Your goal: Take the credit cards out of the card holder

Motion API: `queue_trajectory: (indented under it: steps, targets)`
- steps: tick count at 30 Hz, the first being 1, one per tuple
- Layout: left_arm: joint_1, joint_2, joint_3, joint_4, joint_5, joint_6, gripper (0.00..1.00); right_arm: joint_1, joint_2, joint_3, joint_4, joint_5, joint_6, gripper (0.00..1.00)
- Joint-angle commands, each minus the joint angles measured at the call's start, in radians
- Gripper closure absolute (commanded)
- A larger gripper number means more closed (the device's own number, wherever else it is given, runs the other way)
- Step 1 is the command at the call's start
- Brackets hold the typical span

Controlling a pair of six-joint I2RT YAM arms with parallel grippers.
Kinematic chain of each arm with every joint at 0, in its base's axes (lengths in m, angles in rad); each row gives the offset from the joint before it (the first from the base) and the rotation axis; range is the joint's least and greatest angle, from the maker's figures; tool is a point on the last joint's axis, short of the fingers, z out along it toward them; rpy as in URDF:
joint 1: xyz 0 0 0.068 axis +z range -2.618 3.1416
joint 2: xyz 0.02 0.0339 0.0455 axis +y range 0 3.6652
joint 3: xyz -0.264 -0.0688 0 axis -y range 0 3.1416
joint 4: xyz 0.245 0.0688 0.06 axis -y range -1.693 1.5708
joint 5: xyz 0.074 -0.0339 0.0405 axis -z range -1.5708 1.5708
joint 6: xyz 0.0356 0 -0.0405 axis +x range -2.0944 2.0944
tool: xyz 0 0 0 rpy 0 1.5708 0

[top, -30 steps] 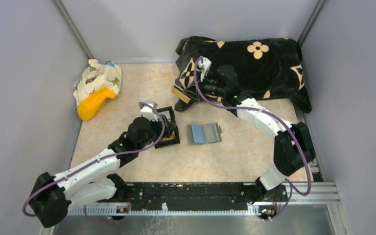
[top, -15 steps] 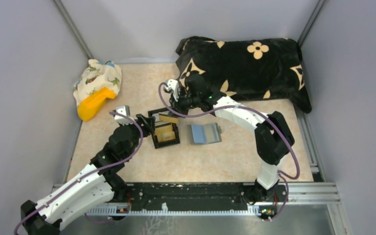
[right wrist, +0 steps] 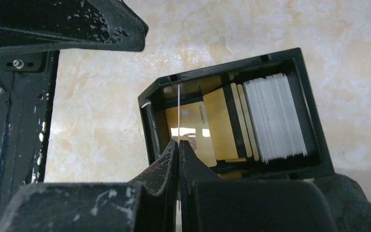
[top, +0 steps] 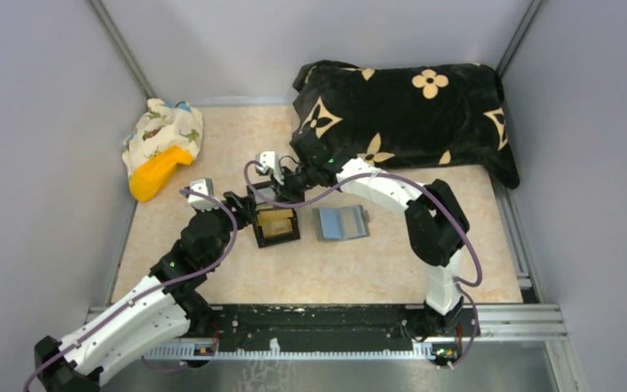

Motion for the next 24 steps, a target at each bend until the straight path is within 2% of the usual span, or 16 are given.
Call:
queue_trajectory:
  steps: [1, 15, 24]
  targets:
    - [-0.003, -0.001, -0.011, 0.001, -0.019, 0.016, 0.33, 0.042, 0.032, 0.067, -0.012, -0.006, -0.064, 1.0]
    - [-0.003, -0.02, -0.013, -0.014, -0.024, 0.035, 0.33, 0.061, 0.147, 0.164, -0.038, 0.025, -0.095, 1.0]
    - [-0.003, -0.016, -0.011, -0.01, -0.017, 0.045, 0.33, 0.062, 0.204, 0.171, -0.02, 0.047, -0.089, 1.0]
